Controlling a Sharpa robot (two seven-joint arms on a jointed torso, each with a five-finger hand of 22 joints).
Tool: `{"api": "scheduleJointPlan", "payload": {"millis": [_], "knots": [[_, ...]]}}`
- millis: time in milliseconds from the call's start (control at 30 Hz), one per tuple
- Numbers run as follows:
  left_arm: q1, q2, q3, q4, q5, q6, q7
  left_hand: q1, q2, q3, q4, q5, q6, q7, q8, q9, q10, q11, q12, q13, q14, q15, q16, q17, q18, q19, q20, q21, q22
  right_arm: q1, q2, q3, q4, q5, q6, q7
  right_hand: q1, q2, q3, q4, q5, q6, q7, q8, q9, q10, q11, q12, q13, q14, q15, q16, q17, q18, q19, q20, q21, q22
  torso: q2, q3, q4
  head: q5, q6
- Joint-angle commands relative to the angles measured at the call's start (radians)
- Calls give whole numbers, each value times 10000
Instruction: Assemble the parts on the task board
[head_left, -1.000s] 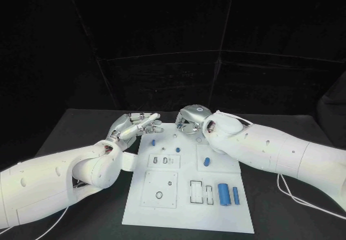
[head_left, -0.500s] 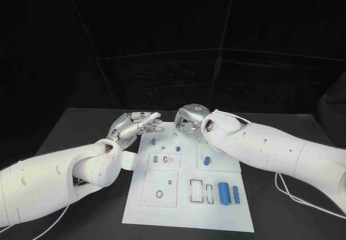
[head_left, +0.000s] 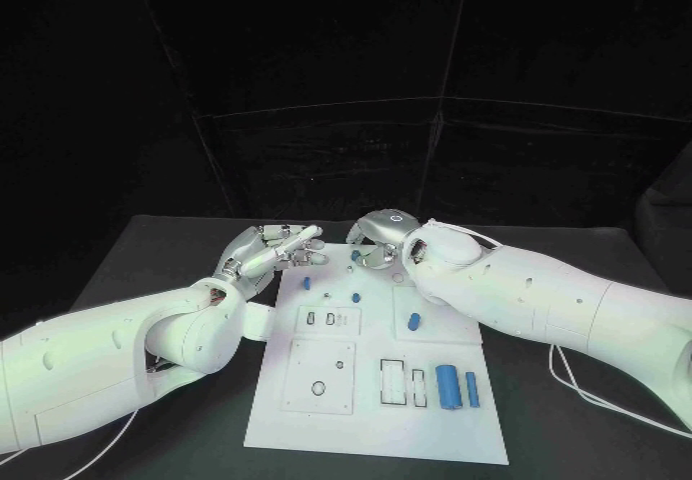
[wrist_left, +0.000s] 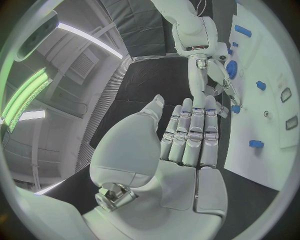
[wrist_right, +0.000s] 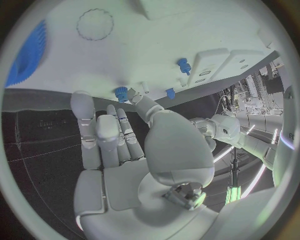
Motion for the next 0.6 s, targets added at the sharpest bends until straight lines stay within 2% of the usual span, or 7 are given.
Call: {"api": "scheduleJointPlan", "payload": {"millis": [33,267,367,433,533,567,600], "knots": [[20,-12,8,8,2,194,-20,-34,80,25,-47,4,31,53,-56,-11,-8,31,-57,-15,-10,-18,-34,13,68,19,30,-56,-8,25,-191,6,245,-58,-200,-57,22,-50,-128,61,-23,49,-9,20,34,25,-9,147,36,-52,17,-49,-12,29,-45,19,-41,-9,6,13,-9,-16,12],[32,-100,8,45,2,202,-35,-42,77,29,-55,4,22,56,-66,-13,-20,36,-69,-20,-17,-14,-42,19,67,18,32,-64,-14,30,-1281,25,1338,453,-486,-269,-23,13,-353,376,119,445,-34,135,90,851,-113,699,132,84,-54,206,359,-45,226,-26,284,456,-17,17,-87,-37,66],[38,-127,7,61,2,217,-38,-42,77,29,-55,4,22,56,-66,-13,-20,36,-69,-20,-17,-14,-42,19,67,18,32,-64,-14,32,-1930,205,1957,841,-492,-469,-329,16,-479,733,267,660,-143,194,107,1786,-302,1193,298,214,-177,526,867,-128,496,-121,663,1007,-38,34,-141,-52,74],[40,-130,7,59,2,235,-41,-42,77,29,-55,4,22,56,-66,-13,-20,36,-69,-20,-17,-14,-42,19,67,18,32,-64,-14,32,-2239,255,2252,1034,-443,-624,-452,-82,-584,889,304,745,-257,221,110,2304,-444,1493,444,258,-281,652,1063,-152,584,-208,793,1180,-48,45,-172,-66,77],[43,-134,6,34,3,269,-39,-37,74,37,-68,4,18,54,-71,-15,-26,36,-76,-24,-19,-13,-46,24,67,19,33,-69,-19,34,-2785,316,2720,1623,-212,-979,-698,-433,-1004,1277,406,789,-497,221,94,3204,-724,2264,950,354,-537,943,1524,-265,873,-450,1223,1817,-57,61,-239,-49,90],[44,-130,6,14,3,280,-37,-27,71,47,-86,6,16,49,-76,-16,-28,34,-83,-27,-20,-13,-51,31,67,21,33,-75,-24,34,-3010,334,2882,1886,-18,-1149,-642,-633,-1350,1533,856,779,-584,206,80,3349,-845,2954,1557,418,-668,1167,1868,-378,1075,-576,1547,2295,-56,69,-270,-31,107],[44,-125,6,-1,3,287,-35,-27,71,47,-86,6,16,49,-76,-16,-28,34,-83,-27,-20,-13,-51,31,67,21,33,-75,-24,35,-3175,345,2985,2050,186,-1310,-640,-679,-1545,1702,945,724,-601,174,66,3427,-853,3400,1945,455,-662,1311,2117,-418,1175,-626,1725,2580,-57,71,-281,-28,109]]}}
